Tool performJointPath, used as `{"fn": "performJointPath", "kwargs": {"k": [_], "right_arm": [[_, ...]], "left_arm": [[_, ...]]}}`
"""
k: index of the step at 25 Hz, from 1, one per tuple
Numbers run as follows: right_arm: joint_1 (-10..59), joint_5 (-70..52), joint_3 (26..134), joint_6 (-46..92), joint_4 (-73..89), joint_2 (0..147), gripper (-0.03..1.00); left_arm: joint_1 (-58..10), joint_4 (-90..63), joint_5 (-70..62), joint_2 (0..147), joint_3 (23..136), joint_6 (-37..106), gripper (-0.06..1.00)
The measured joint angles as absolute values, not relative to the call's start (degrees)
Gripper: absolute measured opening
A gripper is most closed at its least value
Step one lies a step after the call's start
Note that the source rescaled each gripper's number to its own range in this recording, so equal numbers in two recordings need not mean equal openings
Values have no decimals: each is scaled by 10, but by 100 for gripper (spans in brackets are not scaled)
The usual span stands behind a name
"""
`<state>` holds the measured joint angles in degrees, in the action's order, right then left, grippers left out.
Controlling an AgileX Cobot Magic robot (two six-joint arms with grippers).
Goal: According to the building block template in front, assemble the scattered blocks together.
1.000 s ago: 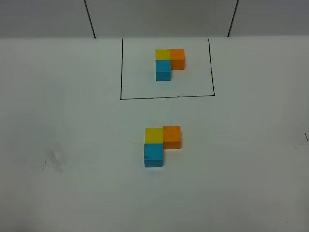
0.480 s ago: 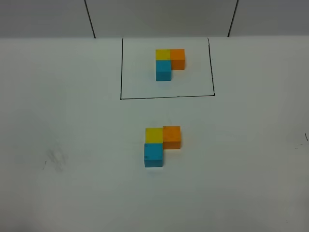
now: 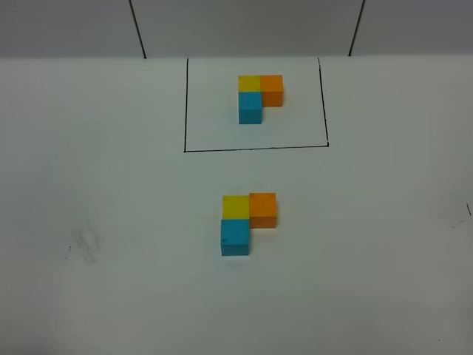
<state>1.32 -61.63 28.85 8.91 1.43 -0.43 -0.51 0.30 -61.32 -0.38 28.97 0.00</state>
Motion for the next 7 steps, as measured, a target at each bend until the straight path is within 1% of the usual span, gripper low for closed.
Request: {"fn": "performJointPath", "kwargs": {"k": [7], "right_arm": [[13,-616,289,89,14,-4,0]], "left_arm": [[-5,3,-613,-4,290,0,68]]}}
